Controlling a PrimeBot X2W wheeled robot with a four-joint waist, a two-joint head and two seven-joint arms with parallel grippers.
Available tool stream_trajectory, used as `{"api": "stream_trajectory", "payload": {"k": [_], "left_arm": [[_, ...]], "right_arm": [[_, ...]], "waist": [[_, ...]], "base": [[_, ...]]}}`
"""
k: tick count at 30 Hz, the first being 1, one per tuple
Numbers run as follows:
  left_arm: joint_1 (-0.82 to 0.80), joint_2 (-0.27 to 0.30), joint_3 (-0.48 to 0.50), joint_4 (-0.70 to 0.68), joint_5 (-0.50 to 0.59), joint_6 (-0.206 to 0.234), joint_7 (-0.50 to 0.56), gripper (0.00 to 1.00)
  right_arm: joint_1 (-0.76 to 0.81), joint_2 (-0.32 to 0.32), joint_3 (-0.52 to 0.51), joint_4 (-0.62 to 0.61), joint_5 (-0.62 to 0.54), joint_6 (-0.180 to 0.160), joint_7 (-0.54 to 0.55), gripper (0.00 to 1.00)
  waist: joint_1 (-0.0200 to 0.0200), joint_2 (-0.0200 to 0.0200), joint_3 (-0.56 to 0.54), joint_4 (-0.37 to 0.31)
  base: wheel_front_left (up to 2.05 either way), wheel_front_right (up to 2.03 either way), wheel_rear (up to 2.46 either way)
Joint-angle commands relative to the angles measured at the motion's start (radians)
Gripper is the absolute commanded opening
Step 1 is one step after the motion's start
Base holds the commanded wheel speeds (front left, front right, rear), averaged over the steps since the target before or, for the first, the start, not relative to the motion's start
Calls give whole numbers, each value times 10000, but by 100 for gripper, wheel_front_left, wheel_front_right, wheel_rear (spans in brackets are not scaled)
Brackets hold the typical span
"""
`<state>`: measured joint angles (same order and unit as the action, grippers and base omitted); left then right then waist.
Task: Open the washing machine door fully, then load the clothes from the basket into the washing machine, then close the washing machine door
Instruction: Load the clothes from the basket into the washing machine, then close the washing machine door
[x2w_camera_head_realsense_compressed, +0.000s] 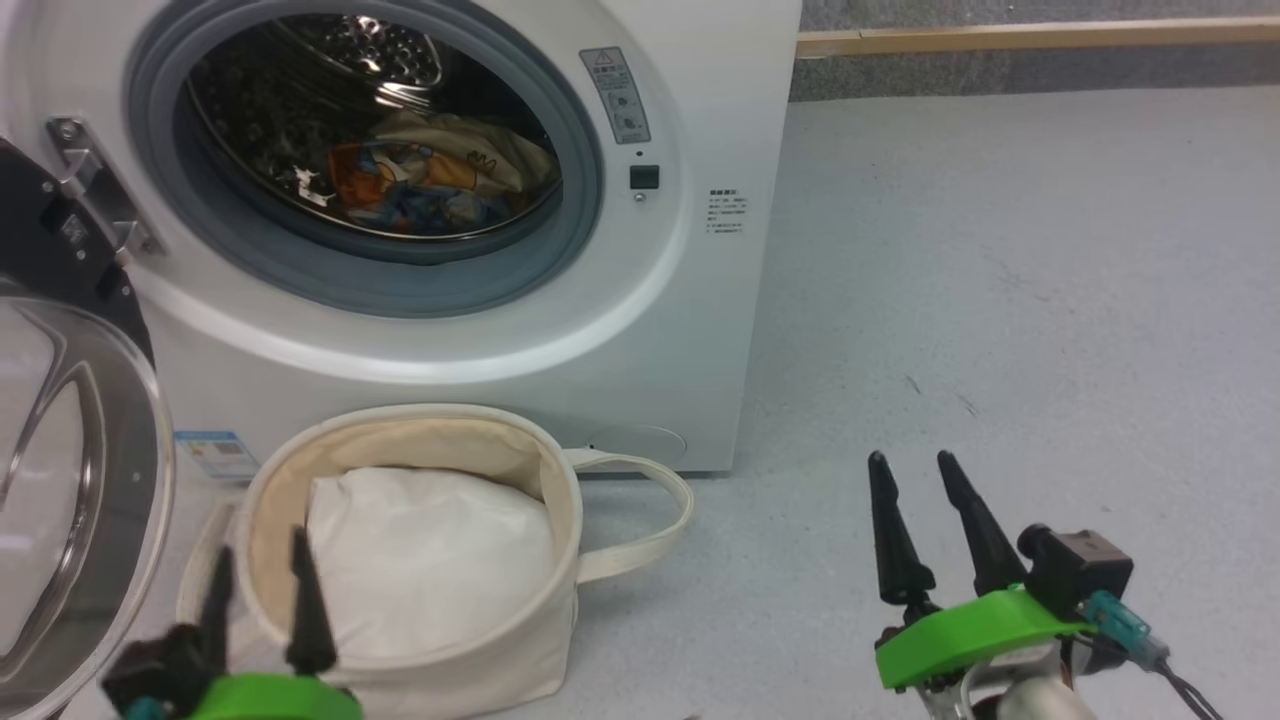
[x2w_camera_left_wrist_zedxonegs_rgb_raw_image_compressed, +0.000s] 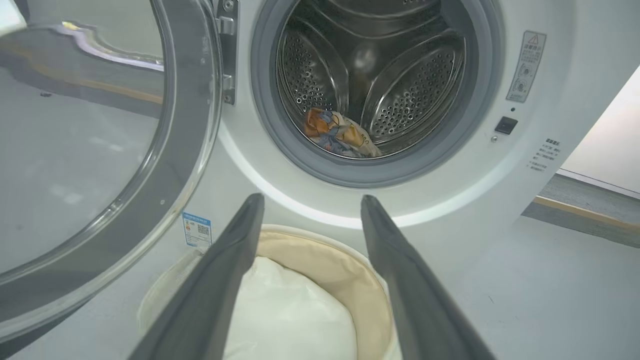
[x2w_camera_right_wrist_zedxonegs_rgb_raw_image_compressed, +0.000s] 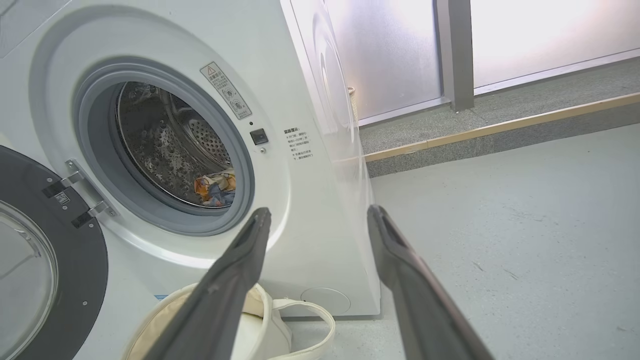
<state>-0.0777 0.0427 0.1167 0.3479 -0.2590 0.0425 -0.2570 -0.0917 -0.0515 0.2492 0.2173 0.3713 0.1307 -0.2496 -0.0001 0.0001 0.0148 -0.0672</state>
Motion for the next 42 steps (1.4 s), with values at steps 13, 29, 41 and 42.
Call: {"api": "stream_trajectory", "payload": {"k": [13, 29, 41, 42], "left_arm": [[-219, 77, -515, -1, -299, 258, -47, 100], [-234, 76, -704, 100, -483, 502, -47, 100], [-239, 76, -545, -50, -657, 539, -47, 100], [-239, 76, -515, -57, -685, 545, -47, 100]], "right_arm": [[-16, 13, 189, -359, 176, 0, -122, 100], [-12, 13, 245, -294, 208, 0, -122, 100], [6, 13, 231, -168, 107, 0, -122, 100], [7, 13, 240, -161, 107, 0, -122, 100]], "waist": [[1, -1, -13, 90], [1, -1, 87, -17], [1, -1, -10, -16], [1, -1, -18, 2]], "base": [[0, 0, 0], [-1, 2, -1], [-112, 106, 6], [-209, 186, 24]]}}
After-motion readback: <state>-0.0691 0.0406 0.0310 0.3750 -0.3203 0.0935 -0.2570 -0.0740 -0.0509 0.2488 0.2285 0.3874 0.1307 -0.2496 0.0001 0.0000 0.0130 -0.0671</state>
